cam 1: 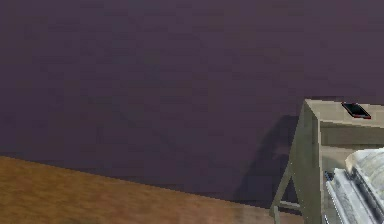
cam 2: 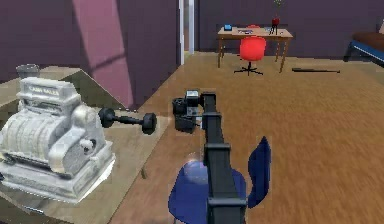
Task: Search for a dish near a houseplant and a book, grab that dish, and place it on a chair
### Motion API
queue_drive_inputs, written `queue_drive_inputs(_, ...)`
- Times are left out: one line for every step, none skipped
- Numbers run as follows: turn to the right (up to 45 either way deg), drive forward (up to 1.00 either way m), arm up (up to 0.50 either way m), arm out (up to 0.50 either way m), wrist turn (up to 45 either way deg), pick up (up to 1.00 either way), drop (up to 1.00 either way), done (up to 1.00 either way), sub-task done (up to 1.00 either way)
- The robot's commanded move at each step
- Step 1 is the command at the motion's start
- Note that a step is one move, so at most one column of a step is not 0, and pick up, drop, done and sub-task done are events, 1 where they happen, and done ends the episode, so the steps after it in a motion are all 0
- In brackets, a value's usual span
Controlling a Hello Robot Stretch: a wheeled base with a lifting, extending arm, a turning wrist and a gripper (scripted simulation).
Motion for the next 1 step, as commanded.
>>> queue_drive_inputs(0.0, 0.00, 0.00, -0.08, 0.0, 0.00, 0.00, 0.00, 0.00)
